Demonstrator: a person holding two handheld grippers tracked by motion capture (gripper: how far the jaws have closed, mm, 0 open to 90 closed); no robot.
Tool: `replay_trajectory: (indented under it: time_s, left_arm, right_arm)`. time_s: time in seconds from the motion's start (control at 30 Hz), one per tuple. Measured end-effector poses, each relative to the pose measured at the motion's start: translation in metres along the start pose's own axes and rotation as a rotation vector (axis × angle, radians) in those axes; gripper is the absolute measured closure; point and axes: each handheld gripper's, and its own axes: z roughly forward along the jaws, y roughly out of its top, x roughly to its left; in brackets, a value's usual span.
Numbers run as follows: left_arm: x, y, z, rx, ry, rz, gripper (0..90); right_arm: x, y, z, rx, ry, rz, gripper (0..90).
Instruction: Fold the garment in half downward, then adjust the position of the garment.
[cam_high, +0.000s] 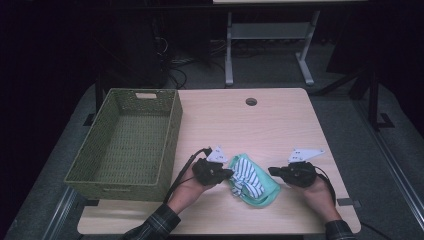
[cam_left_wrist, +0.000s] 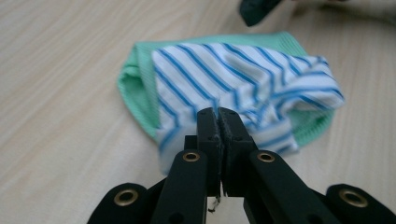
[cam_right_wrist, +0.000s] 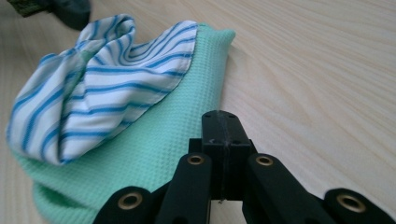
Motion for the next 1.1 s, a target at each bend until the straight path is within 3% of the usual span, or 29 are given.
replay_trajectory:
  time_s: [0.33,0.43,0.5,0.57,0.67,1.1]
  left_arm:
    - [-0.022,-0.019,0.008,0.052,-0.079,-0.008,88.0]
    - [-0.025,-0.020,0.016,0.079,-0.091,0.015,88.0]
    - [-0.027,-0.020,0.021,0.095,-0.087,0.036,88.0]
    - [-0.028,-0.019,0.024,0.084,-0.084,0.021,88.0]
    - [-0.025,-0.018,0.024,0.090,-0.070,0.031,87.9]
    - [-0.001,-0.015,0.026,0.085,0.017,0.002,87.9]
  right_arm:
    - [-0.008,0.006,0.023,0.026,0.026,0.003,89.8]
    - [-0.008,0.006,0.027,0.032,0.029,0.000,89.8]
    - [-0.007,0.006,0.028,0.040,0.035,0.009,89.8]
    - [-0.006,0.006,0.028,0.042,0.037,0.007,89.8]
    - [-0.006,0.005,0.028,0.048,0.045,0.006,89.8]
    - [0.000,-0.001,0.020,0.058,0.063,0.007,89.8]
